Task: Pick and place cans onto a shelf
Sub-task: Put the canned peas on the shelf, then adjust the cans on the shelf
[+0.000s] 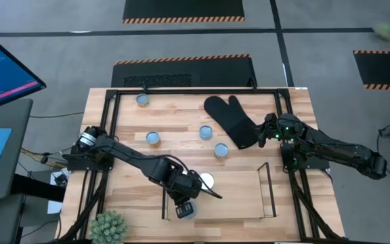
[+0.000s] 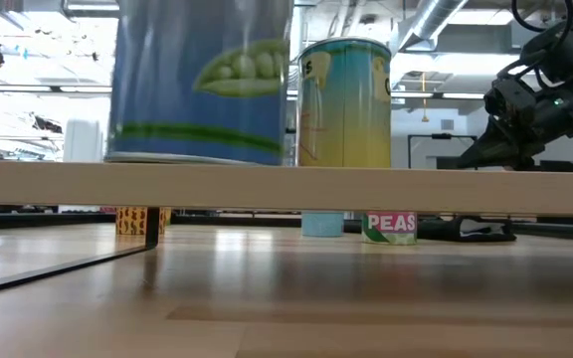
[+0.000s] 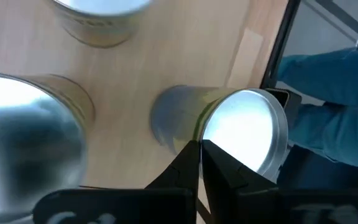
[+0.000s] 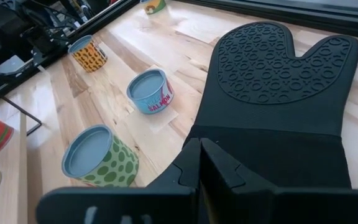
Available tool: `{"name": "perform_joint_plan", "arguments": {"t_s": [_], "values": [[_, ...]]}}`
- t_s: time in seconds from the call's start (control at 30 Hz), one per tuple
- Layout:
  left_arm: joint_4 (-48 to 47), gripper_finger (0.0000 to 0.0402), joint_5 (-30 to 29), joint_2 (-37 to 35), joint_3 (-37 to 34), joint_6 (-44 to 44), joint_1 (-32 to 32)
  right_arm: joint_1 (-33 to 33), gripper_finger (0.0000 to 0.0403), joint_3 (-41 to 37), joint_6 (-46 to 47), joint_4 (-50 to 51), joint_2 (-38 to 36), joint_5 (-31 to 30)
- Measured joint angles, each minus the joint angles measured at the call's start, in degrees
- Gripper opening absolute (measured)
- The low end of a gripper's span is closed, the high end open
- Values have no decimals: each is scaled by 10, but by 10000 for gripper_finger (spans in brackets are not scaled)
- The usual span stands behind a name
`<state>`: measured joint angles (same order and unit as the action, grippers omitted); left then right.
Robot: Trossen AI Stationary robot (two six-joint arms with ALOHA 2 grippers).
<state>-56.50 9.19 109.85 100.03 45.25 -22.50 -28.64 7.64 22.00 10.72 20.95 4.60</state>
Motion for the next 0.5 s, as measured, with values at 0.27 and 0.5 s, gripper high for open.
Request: {"name": "perform_joint_plan", "arguments": {"t_s": [0.27, 0.5], "values": [[-5, 47, 1, -3, 0, 9, 11, 0, 33, 0, 0, 0, 0, 0], [7, 56, 20, -5, 31, 3, 30, 0, 33, 0, 0, 3, 0, 0]]}}
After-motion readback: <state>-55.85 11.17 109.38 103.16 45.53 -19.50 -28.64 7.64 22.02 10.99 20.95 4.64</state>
